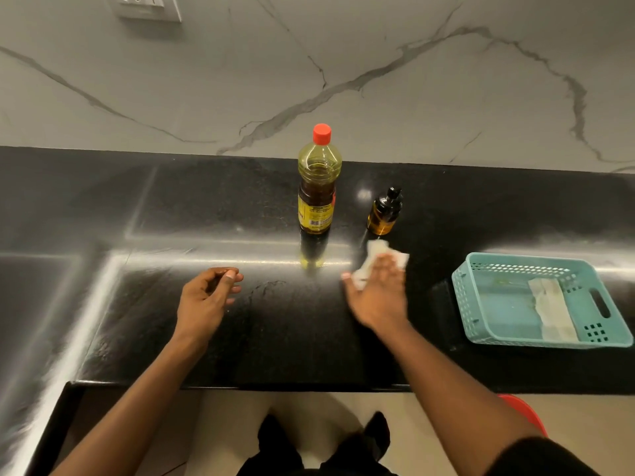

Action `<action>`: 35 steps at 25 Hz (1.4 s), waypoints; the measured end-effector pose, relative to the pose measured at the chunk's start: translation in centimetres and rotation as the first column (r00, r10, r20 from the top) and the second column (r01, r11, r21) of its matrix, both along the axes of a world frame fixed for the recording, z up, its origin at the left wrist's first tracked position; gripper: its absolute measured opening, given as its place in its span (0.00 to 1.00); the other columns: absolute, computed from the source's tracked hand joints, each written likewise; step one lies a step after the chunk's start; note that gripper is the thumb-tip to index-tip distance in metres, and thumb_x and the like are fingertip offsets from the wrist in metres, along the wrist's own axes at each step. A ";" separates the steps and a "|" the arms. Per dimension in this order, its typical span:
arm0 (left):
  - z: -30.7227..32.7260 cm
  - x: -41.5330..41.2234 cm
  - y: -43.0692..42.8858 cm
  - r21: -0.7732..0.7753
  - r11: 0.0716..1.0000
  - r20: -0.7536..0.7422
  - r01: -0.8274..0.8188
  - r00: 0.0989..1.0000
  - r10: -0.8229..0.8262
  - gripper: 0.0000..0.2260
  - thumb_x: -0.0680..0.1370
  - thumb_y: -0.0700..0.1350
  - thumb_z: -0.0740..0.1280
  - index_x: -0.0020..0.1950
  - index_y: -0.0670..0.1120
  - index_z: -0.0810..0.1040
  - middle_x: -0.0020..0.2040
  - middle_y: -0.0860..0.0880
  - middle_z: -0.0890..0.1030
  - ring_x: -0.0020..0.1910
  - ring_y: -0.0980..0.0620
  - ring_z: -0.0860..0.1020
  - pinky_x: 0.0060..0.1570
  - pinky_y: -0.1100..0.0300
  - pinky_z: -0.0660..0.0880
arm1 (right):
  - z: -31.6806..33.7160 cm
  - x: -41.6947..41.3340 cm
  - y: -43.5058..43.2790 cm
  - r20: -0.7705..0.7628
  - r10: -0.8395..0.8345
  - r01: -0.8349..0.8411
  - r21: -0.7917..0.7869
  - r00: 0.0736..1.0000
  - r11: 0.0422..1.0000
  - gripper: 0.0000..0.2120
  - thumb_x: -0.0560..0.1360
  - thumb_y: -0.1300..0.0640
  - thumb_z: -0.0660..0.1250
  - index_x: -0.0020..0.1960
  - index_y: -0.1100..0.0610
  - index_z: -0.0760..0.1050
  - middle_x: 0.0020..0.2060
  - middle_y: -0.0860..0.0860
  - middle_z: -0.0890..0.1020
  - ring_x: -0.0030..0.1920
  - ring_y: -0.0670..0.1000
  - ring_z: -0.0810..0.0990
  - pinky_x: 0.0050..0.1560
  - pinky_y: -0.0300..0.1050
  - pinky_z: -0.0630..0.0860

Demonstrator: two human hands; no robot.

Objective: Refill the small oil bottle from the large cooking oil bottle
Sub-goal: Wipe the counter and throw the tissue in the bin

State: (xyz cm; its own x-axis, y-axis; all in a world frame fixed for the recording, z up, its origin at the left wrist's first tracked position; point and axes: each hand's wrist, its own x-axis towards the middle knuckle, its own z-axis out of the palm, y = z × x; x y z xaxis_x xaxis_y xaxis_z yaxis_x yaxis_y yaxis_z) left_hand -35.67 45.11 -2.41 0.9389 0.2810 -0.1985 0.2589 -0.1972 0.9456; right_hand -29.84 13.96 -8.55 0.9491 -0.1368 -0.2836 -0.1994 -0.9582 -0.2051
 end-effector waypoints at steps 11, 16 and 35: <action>0.3 1.9 0.1 -0.003 1.000 0.062 0.005 0.998 -0.005 0.07 0.86 0.44 0.68 0.58 0.51 0.86 0.54 0.50 0.90 0.54 0.46 0.89 0.56 0.47 0.85 | 2.0 -6.9 13.3 0.096 0.494 -0.501 0.259 0.864 0.826 0.45 0.82 0.30 0.57 0.86 0.59 0.53 0.85 0.57 0.59 0.84 0.59 0.59 0.84 0.55 0.54; -1.2 1.4 0.2 -0.070 0.997 0.028 0.042 0.999 -0.040 0.07 0.86 0.45 0.68 0.60 0.52 0.86 0.56 0.48 0.90 0.56 0.47 0.88 0.58 0.48 0.84 | -0.1 -3.4 -6.6 0.035 -0.056 0.057 -0.020 0.998 0.998 0.44 0.83 0.30 0.42 0.87 0.61 0.45 0.86 0.61 0.51 0.86 0.60 0.50 0.85 0.60 0.50; -1.0 1.5 -0.1 -0.131 0.990 -0.024 -0.051 0.999 0.048 0.08 0.86 0.44 0.68 0.63 0.46 0.84 0.56 0.48 0.89 0.57 0.46 0.88 0.57 0.49 0.85 | -2.2 -7.5 3.4 0.055 0.032 -0.035 0.064 0.998 0.997 0.40 0.85 0.36 0.42 0.87 0.60 0.41 0.87 0.59 0.45 0.87 0.57 0.43 0.86 0.57 0.42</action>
